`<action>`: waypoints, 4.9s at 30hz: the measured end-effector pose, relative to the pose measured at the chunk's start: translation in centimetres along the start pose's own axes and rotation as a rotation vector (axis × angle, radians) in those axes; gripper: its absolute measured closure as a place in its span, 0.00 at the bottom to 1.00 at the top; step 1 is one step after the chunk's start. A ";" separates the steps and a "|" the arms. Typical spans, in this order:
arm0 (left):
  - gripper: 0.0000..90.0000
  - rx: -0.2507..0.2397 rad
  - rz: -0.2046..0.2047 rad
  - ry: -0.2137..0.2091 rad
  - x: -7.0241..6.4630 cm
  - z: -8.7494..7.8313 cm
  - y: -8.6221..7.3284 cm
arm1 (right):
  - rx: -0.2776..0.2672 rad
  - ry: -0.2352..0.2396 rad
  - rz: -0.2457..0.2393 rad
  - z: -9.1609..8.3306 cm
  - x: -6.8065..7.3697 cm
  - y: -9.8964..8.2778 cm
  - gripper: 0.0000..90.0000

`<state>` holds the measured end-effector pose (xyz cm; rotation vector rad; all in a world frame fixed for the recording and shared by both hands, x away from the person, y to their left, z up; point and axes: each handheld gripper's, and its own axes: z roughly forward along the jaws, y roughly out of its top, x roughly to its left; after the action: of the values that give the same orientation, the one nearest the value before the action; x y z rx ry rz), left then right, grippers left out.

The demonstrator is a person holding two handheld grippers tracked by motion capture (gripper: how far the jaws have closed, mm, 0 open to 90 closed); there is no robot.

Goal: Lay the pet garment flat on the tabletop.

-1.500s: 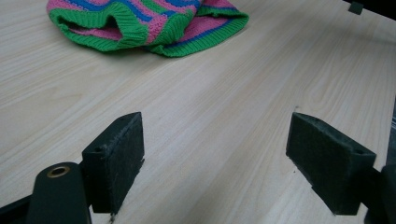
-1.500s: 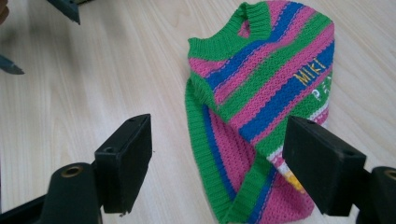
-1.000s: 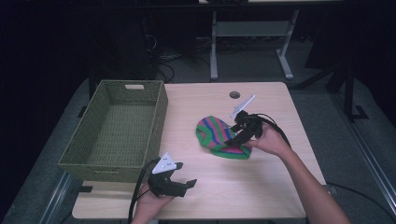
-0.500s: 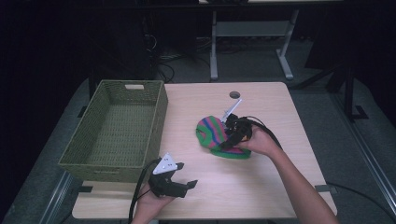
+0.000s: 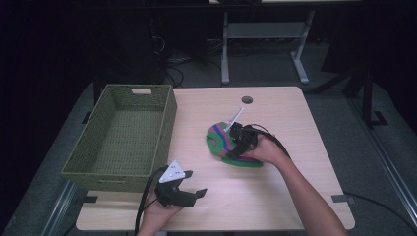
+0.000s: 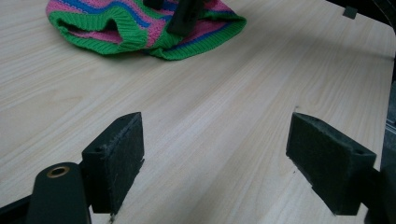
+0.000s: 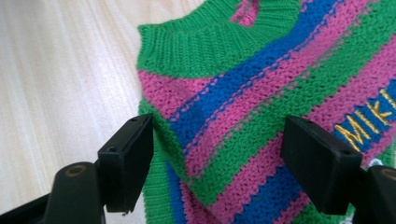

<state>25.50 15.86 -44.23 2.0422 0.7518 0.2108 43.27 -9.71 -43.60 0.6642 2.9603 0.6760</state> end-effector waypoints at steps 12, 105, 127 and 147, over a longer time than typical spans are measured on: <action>0.21 -0.001 0.005 -0.003 0.0 -0.1 0.0 | 0.042 -0.044 -0.002 1.0 -0.1 0.2 0.34; 0.22 -0.066 -0.044 0.003 0.7 -1.1 -0.2 | -0.340 0.069 0.061 -11.6 4.7 -7.4 0.83; 0.22 -0.074 -0.026 0.016 0.8 -1.5 -0.2 | -0.245 0.130 0.016 -5.8 8.5 -7.1 0.83; 0.22 -0.070 -0.033 0.006 0.7 -1.4 -0.2 | -0.140 0.191 -0.052 -0.6 11.1 -6.4 0.63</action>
<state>25.39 17.32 -43.70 1.9628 0.7711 0.2217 30.58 -10.56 -45.05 0.5377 3.0494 0.9841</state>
